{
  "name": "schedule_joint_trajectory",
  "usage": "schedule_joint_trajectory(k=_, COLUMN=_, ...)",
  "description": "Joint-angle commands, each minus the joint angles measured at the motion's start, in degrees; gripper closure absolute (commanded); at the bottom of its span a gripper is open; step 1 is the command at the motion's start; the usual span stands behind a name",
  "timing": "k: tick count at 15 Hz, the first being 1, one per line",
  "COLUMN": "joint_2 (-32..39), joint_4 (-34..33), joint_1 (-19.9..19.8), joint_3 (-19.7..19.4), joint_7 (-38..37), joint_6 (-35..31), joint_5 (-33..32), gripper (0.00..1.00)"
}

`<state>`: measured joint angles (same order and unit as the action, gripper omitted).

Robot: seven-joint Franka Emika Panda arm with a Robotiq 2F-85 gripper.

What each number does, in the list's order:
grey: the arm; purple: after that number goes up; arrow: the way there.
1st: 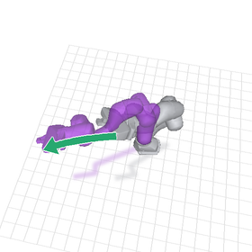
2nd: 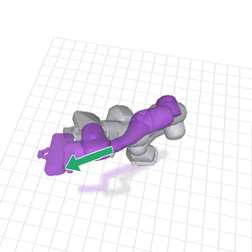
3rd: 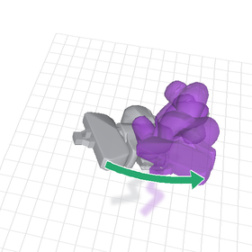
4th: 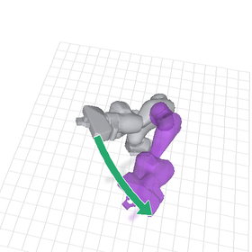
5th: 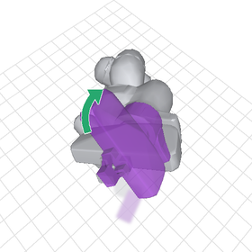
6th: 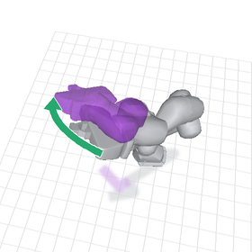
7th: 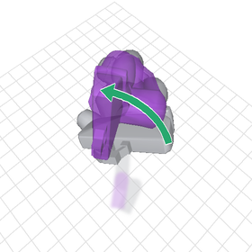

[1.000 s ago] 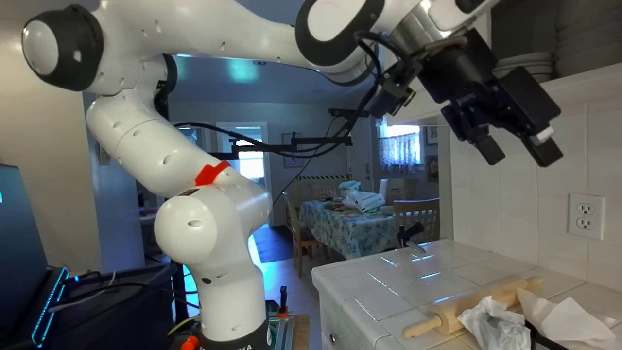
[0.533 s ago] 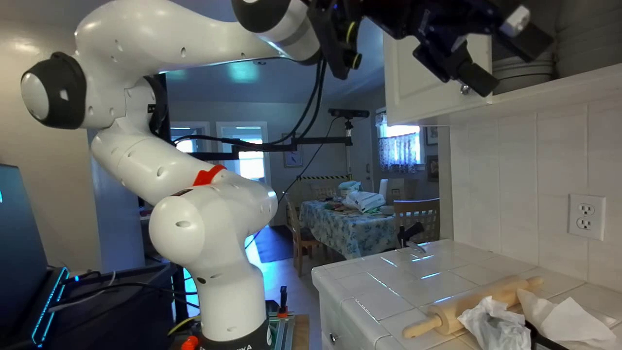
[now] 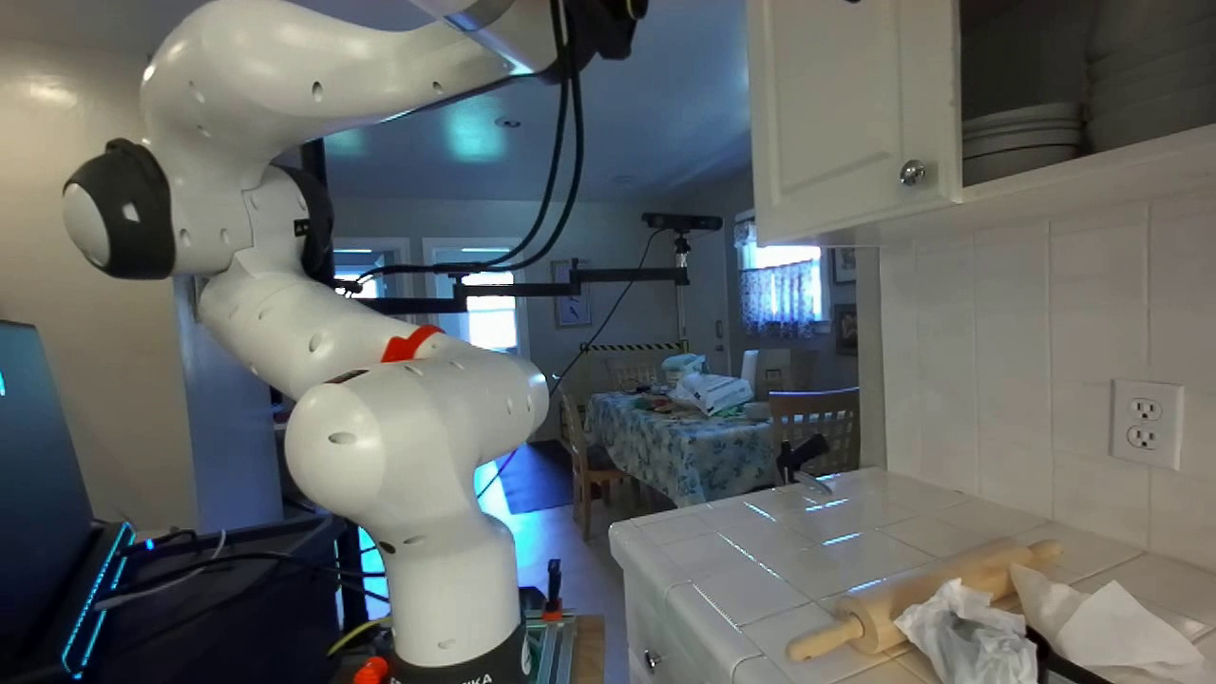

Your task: Close the open upper cabinet.

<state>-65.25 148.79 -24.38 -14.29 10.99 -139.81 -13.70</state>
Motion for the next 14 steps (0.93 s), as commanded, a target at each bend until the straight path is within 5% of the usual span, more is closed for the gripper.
schedule_joint_trajectory(k=1, joint_2=-0.99, joint_4=-2.75, joint_1=-0.46, joint_3=-0.55, joint_7=-0.31, joint_6=-1.22, joint_5=-2.75, gripper=0.0)
schedule_joint_trajectory(k=6, joint_2=-3.21, joint_4=-3.33, joint_1=-1.16, joint_3=-0.73, joint_7=-0.59, joint_6=-7.75, joint_5=-4.46, gripper=0.0)
schedule_joint_trajectory(k=14, joint_2=-3.55, joint_4=-3.51, joint_1=-1.08, joint_3=-0.6, joint_7=-0.54, joint_6=-7.55, joint_5=-4.11, gripper=0.0)
